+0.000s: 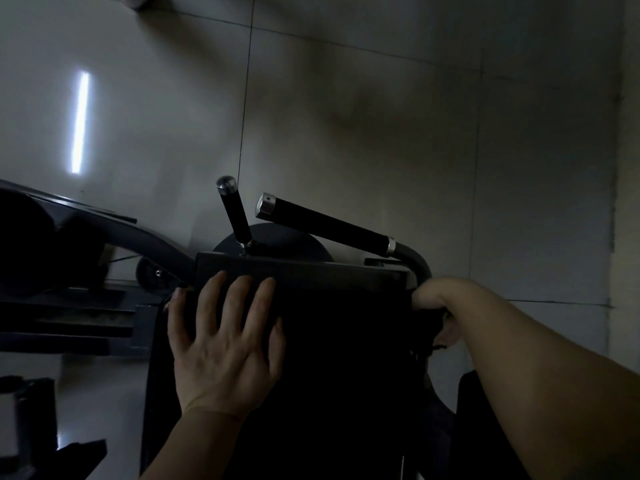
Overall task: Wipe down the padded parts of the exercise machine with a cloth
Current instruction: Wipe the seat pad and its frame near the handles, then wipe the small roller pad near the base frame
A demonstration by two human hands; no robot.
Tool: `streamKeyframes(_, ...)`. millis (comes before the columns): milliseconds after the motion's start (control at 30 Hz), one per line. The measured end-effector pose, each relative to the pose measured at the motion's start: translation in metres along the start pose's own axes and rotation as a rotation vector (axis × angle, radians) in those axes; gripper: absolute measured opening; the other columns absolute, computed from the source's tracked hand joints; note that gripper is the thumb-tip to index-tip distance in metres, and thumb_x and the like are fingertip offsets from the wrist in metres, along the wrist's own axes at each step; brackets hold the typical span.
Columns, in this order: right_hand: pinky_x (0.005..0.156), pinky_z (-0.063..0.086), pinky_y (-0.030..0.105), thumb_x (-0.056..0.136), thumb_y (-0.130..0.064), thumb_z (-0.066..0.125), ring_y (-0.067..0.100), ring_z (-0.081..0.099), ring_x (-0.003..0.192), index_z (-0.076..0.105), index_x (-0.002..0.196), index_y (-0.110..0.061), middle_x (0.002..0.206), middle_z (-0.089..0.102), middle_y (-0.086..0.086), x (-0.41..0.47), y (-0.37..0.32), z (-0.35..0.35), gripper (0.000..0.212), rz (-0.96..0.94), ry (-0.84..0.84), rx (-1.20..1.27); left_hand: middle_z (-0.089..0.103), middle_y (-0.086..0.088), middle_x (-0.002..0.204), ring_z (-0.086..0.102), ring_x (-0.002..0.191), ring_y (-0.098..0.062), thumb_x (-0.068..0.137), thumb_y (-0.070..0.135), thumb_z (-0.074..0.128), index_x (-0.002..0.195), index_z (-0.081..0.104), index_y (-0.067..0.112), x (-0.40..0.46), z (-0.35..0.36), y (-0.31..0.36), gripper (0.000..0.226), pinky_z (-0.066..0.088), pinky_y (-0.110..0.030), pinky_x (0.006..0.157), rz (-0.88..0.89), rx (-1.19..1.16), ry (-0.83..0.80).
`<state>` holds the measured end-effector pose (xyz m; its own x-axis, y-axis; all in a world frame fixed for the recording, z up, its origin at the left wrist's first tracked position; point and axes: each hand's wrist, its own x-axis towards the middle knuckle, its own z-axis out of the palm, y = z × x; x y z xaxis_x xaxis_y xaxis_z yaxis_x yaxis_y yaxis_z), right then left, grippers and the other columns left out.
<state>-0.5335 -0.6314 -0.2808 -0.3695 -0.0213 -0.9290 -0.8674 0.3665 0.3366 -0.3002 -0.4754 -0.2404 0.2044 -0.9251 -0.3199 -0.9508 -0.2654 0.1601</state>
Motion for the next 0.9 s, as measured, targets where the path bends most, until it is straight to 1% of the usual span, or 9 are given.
streamKeyframes(100,0.083,0.048,0.039,0.093,-0.012,0.049,0.034,0.06,0.095,0.056,0.114,-0.004,0.099,0.06,0.02,-0.01,-0.005,-0.022,0.023,-0.104,0.246,-0.024,0.06,-0.008,0.124,0.037,0.129,-0.03,0.085,0.044,0.035,0.128,0.056,0.021,-0.001,-0.001,0.001,0.053,0.005,-0.051,0.114,0.0,-0.009,-0.007)
streamKeyframes(167,0.066,0.05,0.034,0.092,-0.018,0.05,0.031,0.061,0.079,0.059,0.11,-0.003,0.089,0.06,0.017,-0.024,-0.013,-0.041,0.025,-0.168,0.418,0.003,0.059,-0.007,0.125,0.038,0.13,-0.03,0.085,0.045,0.033,0.128,0.056,0.021,-0.002,-0.002,0.0,0.054,0.008,-0.053,0.113,-0.006,-0.008,-0.025)
streamKeyframes(200,0.059,0.047,0.032,0.093,-0.02,0.049,0.028,0.057,0.071,0.058,0.111,-0.004,0.086,0.058,0.016,-0.035,-0.017,-0.047,0.026,-0.217,0.45,0.035,0.058,-0.007,0.126,0.038,0.13,-0.03,0.086,0.045,0.032,0.129,0.055,0.021,-0.003,-0.002,0.0,0.054,0.009,-0.053,0.113,-0.007,-0.004,-0.034)
streamKeyframes(267,0.064,0.048,0.035,0.095,-0.011,0.043,0.026,0.054,0.068,0.053,0.115,-0.01,0.085,0.055,0.013,-0.059,-0.03,-0.057,0.023,-0.386,0.463,0.139,0.057,-0.006,0.127,0.037,0.131,-0.03,0.086,0.046,0.031,0.13,0.053,0.021,-0.001,-0.002,0.0,0.055,0.007,-0.054,0.114,-0.006,0.004,-0.039)
streamKeyframes(500,0.082,0.052,0.043,0.081,0.01,0.052,0.026,0.061,0.096,0.05,0.118,-0.018,0.101,0.061,0.006,-0.156,-0.049,0.011,0.046,-0.983,0.227,0.519,0.057,-0.002,0.127,0.037,0.131,-0.027,0.089,0.05,0.031,0.133,0.05,0.024,-0.003,-0.001,-0.007,0.054,0.008,-0.054,0.114,0.047,-0.017,0.063)
streamKeyframes(667,0.075,0.056,0.037,0.07,0.018,0.058,0.023,0.067,0.087,0.053,0.118,-0.012,0.098,0.067,0.011,-0.198,-0.011,0.084,0.056,-1.07,-0.094,0.923,0.055,-0.004,0.132,0.034,0.135,-0.026,0.082,0.048,0.028,0.132,0.052,0.018,-0.005,-0.007,-0.014,0.063,0.004,-0.052,0.115,0.139,-0.089,0.055)
streamKeyframes(733,0.08,0.056,0.041,0.063,0.015,0.062,0.031,0.065,0.101,0.052,0.125,-0.011,0.114,0.065,0.018,-0.206,0.006,0.107,0.068,-1.094,-0.222,1.01,0.055,-0.003,0.134,0.037,0.135,-0.024,0.082,0.045,0.024,0.132,0.053,0.019,-0.01,-0.016,-0.022,0.064,0.004,-0.05,0.116,0.19,-0.367,0.055)
streamKeyframes(833,0.095,0.048,0.048,0.059,0.006,0.073,0.034,0.06,0.114,0.048,0.133,-0.011,0.127,0.059,0.019,-0.216,0.02,0.139,0.08,-1.156,-0.436,1.164,0.06,0.005,0.13,0.055,0.12,-0.013,0.097,0.028,0.034,0.123,0.057,0.029,-0.042,-0.064,-0.045,0.035,0.033,-0.042,0.11,-0.015,-1.411,-0.155)
streamKeyframes(900,0.099,0.045,0.048,0.058,-0.01,0.083,0.03,0.059,0.116,0.049,0.134,-0.014,0.128,0.06,0.014,-0.226,0.019,0.166,0.083,-1.19,-0.574,1.25,0.066,0.007,0.121,0.061,0.112,-0.014,0.096,0.033,0.039,0.117,0.06,0.031,-0.083,-0.088,-0.063,0.029,0.045,-0.038,0.095,-0.12,-1.798,-0.259)
